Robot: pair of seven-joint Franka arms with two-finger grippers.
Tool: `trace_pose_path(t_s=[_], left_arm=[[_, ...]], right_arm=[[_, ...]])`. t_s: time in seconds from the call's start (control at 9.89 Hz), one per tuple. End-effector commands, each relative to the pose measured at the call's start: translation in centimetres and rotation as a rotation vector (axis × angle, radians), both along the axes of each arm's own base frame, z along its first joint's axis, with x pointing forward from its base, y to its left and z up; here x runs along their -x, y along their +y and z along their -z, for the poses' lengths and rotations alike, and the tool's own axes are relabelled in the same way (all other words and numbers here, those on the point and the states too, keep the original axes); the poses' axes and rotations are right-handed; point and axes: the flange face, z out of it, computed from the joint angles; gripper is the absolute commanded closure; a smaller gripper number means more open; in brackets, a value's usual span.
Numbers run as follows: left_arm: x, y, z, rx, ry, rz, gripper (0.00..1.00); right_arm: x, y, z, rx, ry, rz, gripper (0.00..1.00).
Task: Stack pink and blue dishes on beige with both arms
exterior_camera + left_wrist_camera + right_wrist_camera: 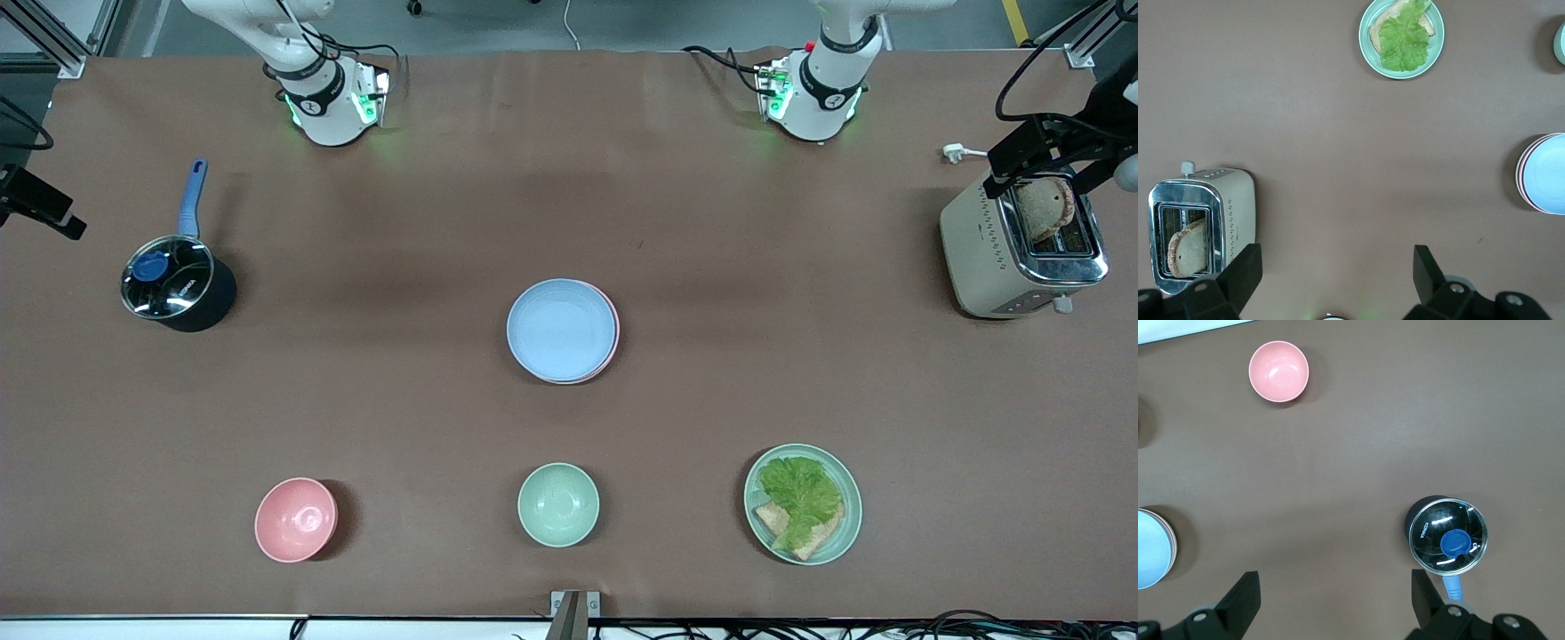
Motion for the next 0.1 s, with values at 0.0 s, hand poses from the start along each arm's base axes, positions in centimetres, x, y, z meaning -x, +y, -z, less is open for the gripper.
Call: trace_pose_path(t_s=[0.0], left_arm=[[0.01, -0.22, 1.28, 0.008, 0.028, -0.009, 0.0]], right_arm=[[0.14, 0.07, -0.33, -0.014, 0.0, -0.011, 0.0]])
